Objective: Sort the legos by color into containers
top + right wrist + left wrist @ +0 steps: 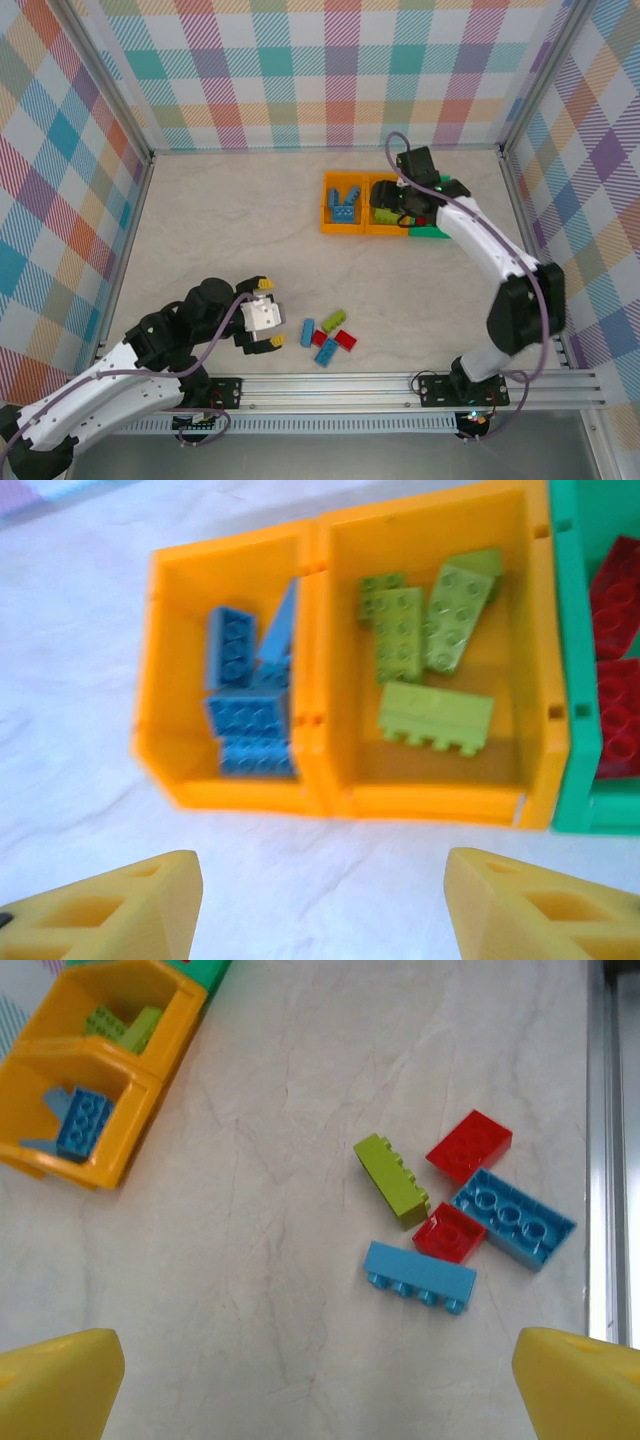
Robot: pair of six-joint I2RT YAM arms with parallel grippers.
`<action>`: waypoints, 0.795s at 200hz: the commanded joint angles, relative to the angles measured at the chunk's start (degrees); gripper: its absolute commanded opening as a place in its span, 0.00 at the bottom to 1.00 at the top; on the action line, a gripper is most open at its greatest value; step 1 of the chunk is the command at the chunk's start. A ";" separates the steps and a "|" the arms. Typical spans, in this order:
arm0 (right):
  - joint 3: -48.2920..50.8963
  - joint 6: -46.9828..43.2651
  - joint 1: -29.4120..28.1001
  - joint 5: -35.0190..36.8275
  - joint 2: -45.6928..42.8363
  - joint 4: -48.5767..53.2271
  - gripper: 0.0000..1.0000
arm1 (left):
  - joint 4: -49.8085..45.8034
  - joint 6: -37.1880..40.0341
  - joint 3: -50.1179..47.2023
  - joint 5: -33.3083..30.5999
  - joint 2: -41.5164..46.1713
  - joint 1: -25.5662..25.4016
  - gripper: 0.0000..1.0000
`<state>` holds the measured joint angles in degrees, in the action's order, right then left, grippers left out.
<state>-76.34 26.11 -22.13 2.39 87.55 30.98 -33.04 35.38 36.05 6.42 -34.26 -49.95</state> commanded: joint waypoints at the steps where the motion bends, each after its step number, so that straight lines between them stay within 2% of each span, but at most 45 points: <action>1: 7.57 0.57 -0.32 -13.32 -7.19 -3.45 0.68 | 5.15 -15.19 5.31 0.35 -4.56 0.64 1.00; 18: 12.57 1.19 -0.35 -18.83 -12.09 -3.69 0.69 | 7.28 -28.31 8.19 -6.20 -8.75 -0.29 1.00; 37: 17.61 3.50 -0.46 -24.05 -17.20 -4.37 0.70 | 11.06 -43.36 8.16 -9.93 -11.97 -1.68 1.00; 54: 21.97 5.12 -1.51 -29.90 -21.62 -6.47 0.69 | 10.77 -59.65 7.66 -13.78 -15.01 -2.72 0.99; 66: 23.26 4.89 -3.20 -31.33 -24.18 -5.47 0.69 | 9.10 -71.34 6.73 -15.93 -17.39 -3.32 0.94; 75: 23.42 4.15 -4.59 -31.25 -25.37 -3.66 0.69 | 8.69 -77.30 5.78 -15.58 -19.34 -3.97 0.94; 104: 24.36 3.21 -7.84 -31.45 -27.16 -1.19 0.73 | 7.72 -85.05 4.82 -16.33 -26.16 -8.23 0.92; 127: 24.98 2.95 -9.54 -31.67 -26.91 -0.93 0.79 | 5.58 -88.14 5.78 -15.88 -31.04 -10.31 0.86; 159: 25.85 3.22 -9.95 -30.96 -26.64 -0.79 0.79 | 0.93 -92.05 7.44 -15.91 -36.96 -12.46 0.77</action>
<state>-51.37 29.52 -31.77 -27.57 60.71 29.54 -27.20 -50.22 41.63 -8.27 -68.42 -60.66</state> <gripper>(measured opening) 0.791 0.794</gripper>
